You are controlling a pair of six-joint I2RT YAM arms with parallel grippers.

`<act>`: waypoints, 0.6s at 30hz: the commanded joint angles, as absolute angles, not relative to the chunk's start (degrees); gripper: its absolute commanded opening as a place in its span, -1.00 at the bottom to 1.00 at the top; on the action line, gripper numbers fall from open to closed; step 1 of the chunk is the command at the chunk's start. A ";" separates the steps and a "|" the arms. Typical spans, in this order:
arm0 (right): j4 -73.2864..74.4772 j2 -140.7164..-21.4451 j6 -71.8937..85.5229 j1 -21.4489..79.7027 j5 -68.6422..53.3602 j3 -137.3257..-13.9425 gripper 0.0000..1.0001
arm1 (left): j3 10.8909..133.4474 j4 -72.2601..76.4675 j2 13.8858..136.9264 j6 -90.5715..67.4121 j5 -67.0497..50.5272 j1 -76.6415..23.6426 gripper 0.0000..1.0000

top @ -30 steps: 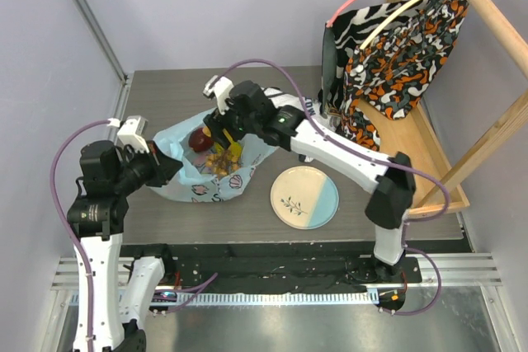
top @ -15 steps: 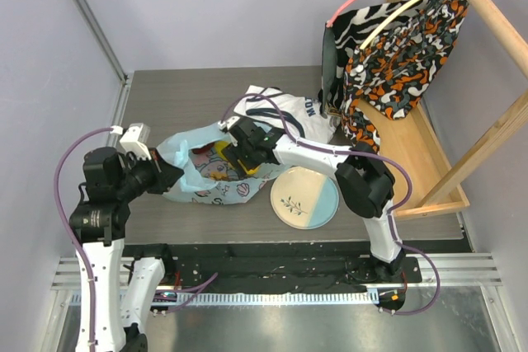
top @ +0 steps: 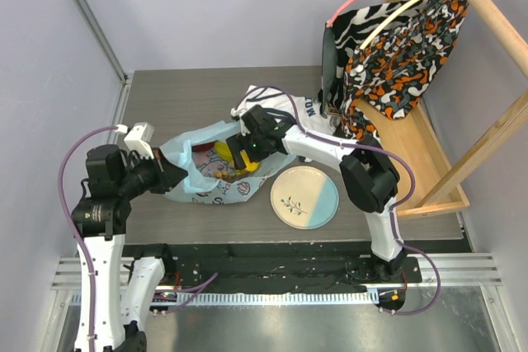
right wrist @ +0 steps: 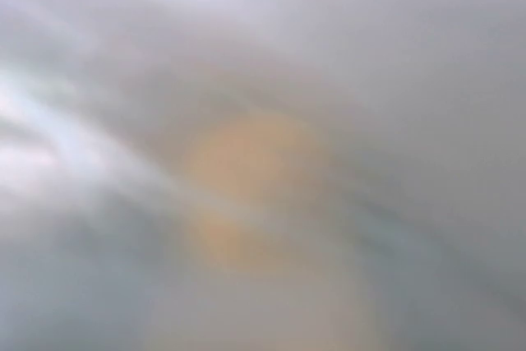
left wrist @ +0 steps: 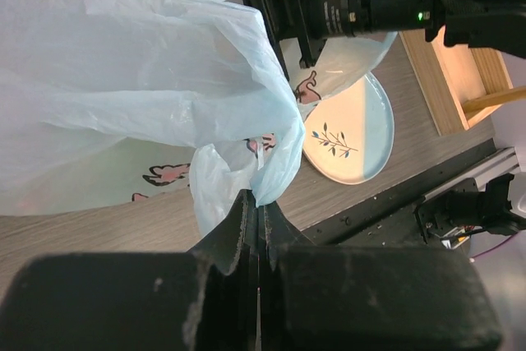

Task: Take the fake fruits out of the plastic bag

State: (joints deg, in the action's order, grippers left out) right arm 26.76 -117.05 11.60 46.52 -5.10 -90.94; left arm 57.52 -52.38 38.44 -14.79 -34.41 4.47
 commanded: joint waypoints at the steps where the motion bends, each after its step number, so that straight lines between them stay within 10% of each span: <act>1: 25.31 -116.97 14.06 45.53 -9.05 -92.45 0.87 | 57.39 -50.89 39.11 -15.03 -36.56 4.22 -1.00; 10: 26.37 -120.06 13.80 45.53 -6.06 -94.83 0.59 | 57.48 -50.89 39.82 -14.77 -36.30 4.13 -1.00; 15: 25.93 -117.61 13.18 45.35 -10.28 -95.62 -0.37 | 57.74 -51.06 39.99 -14.33 -36.30 4.13 -1.00; 18: 26.37 -113.14 11.34 45.44 -8.01 -96.85 -0.56 | 57.92 -51.59 39.82 -13.80 -35.95 4.13 -1.00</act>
State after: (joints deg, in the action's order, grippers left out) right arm 27.09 -120.27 13.15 45.39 -8.71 -93.21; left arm 57.39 -52.38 39.97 -14.57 -34.81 4.25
